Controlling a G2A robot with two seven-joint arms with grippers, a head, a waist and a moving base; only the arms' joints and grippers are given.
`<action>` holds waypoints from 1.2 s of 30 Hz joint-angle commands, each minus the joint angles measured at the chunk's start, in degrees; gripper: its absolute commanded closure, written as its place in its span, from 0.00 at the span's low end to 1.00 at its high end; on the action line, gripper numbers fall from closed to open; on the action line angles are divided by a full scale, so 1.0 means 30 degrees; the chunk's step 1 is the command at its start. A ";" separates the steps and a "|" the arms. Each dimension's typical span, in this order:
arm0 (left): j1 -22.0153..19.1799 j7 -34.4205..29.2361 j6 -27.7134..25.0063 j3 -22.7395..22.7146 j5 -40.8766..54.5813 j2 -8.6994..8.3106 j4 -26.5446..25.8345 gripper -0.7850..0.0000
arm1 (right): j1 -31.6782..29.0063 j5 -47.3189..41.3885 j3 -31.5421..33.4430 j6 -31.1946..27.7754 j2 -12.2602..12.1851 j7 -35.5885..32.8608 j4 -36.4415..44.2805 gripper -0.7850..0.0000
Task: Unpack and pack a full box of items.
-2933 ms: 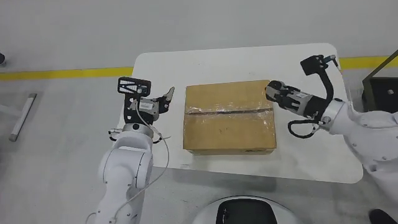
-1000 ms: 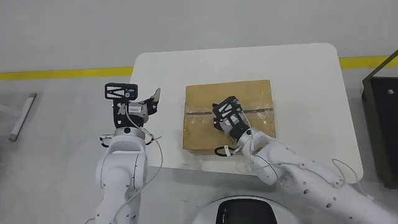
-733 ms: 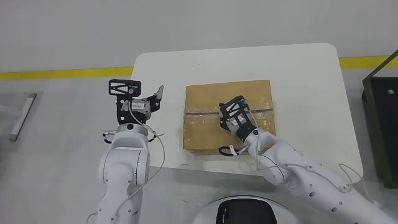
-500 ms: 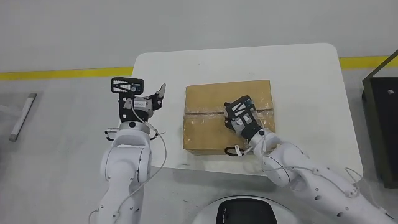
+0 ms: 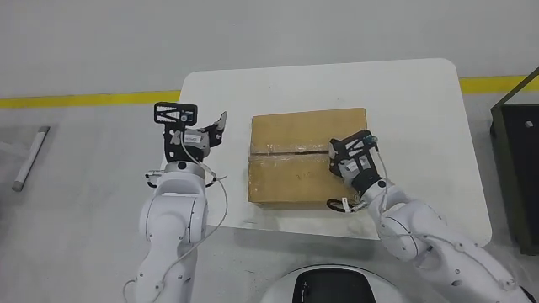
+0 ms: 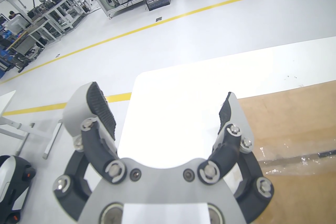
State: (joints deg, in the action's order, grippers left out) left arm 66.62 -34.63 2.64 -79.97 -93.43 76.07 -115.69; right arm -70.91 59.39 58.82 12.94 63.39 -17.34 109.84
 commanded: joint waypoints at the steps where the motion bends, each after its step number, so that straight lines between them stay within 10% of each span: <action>1: -0.0031 0.0040 -0.0050 0.0026 0.0014 0.0012 0.0030 0.00 | -0.0452 -0.0174 0.0564 0.0005 -0.0037 -0.0033 0.0360 1.00; 25: -0.0111 0.0143 -0.0248 0.0124 0.0197 0.0129 0.0159 0.00 | -0.4991 -0.1610 0.6377 -0.0193 -0.0315 0.0072 0.3682 1.00; 36: -0.0048 0.0166 -0.0202 -0.0236 0.0187 0.0142 -0.0145 0.00 | -0.4028 -0.1384 0.5832 -0.2021 -0.0139 0.0030 0.4245 1.00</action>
State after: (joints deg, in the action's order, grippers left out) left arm 66.44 -34.29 1.65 -80.40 -92.74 76.49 -115.91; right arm -84.79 54.87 78.07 8.17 62.81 -16.81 123.35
